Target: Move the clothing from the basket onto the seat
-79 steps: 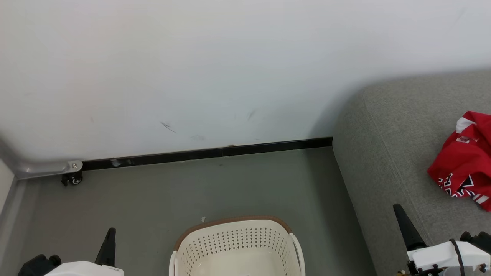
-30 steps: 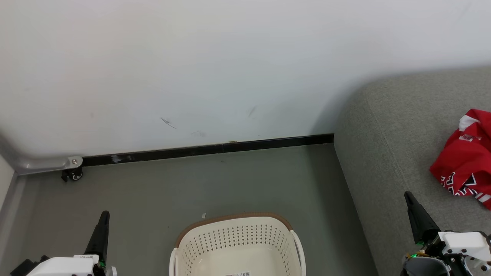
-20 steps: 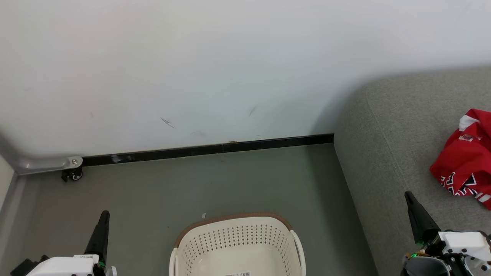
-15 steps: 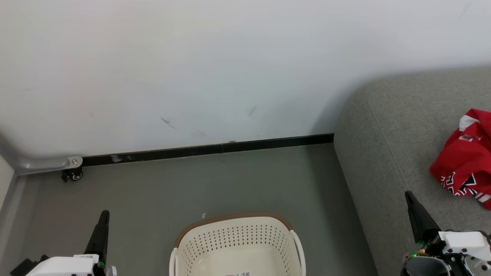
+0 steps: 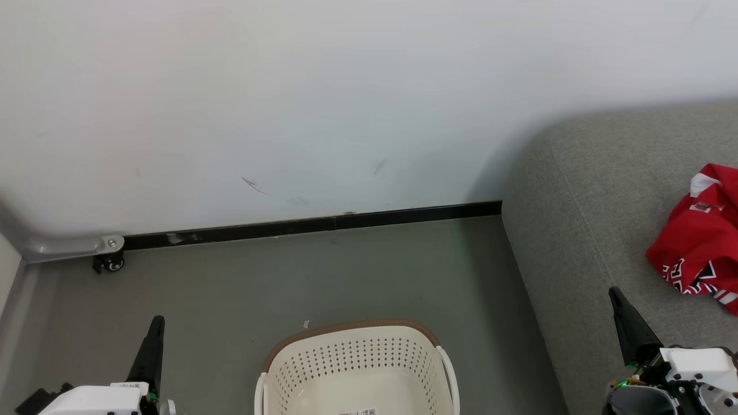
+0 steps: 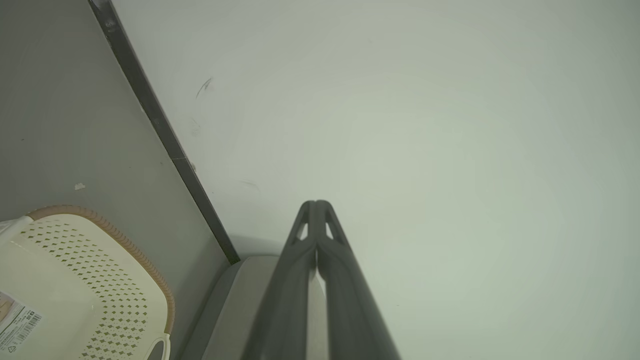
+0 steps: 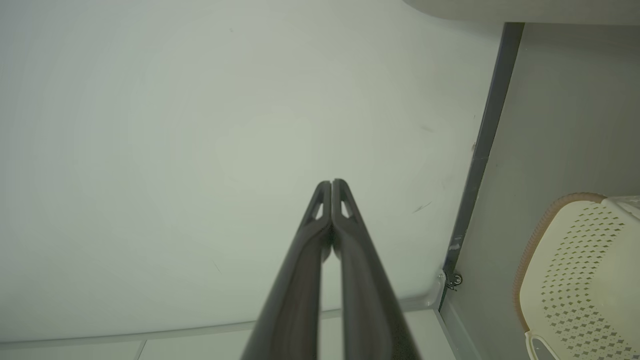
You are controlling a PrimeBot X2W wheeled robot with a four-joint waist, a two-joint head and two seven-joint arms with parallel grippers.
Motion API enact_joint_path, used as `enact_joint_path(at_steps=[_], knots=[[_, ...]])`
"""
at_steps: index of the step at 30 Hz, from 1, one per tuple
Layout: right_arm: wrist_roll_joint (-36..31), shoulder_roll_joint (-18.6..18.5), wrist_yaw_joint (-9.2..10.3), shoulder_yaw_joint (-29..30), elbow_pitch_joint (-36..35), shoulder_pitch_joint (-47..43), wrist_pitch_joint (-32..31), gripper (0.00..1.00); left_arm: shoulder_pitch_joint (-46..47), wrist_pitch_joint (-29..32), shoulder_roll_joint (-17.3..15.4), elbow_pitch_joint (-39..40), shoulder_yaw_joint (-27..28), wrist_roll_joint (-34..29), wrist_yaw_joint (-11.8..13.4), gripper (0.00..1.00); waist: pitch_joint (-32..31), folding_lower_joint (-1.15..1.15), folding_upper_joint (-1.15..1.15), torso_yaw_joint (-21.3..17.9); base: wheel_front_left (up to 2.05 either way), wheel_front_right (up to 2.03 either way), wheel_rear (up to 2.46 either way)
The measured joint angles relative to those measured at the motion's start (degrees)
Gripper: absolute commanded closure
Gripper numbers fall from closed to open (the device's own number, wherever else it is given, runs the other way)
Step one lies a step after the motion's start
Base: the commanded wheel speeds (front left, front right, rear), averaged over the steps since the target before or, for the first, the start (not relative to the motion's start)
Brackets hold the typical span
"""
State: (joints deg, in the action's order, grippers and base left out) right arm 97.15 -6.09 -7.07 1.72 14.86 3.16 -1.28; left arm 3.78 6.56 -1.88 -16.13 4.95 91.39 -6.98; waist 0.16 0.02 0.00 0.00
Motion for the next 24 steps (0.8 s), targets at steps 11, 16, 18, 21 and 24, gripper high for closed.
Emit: enact_joint_path(at_steps=[11, 16, 18, 21, 24], knots=[[0.0, 0.0, 0.0, 0.2, 0.0, 0.0, -0.2, 1.0, 0.0, 0.0, 0.0, 0.1, 0.0, 0.0, 0.0, 1.0, 0.0, 0.0, 0.0, 0.0, 0.0, 0.0, 0.0], [0.0, 0.0, 0.0, 0.2, 0.0, 0.0, -0.2, 1.0, 0.0, 0.0, 0.0, 0.1, 0.0, 0.3, 0.0, 1.0, 0.0, 0.0, 0.0, 0.0, 0.0, 0.0, 0.0], [0.0, 0.0, 0.0, 0.3, 0.0, 0.0, -0.2, 1.0, 0.0, 0.0, 0.0, 0.1, 0.0, 0.3, 0.0, 1.0, 0.0, 0.0, 0.0, 0.0, 0.0, 0.0, 0.0], [0.0, 0.1, 0.0, 0.3, 0.0, 0.0, -0.2, 1.0, 0.0, 0.0, 0.0, 0.1, 0.0, 0.3, 0.0, 1.0, 0.0, -0.01, 0.0, 0.0, 0.0, 0.0, 0.0], [0.0, 0.1, 0.0, 0.4, 0.0, 0.0, -0.2, 1.0, 0.0, 0.0, 0.0, 0.2, 0.0, 0.3, 0.0, 1.0, 0.0, 0.0, 0.0, 0.0, 0.0, 0.0, 0.0]])
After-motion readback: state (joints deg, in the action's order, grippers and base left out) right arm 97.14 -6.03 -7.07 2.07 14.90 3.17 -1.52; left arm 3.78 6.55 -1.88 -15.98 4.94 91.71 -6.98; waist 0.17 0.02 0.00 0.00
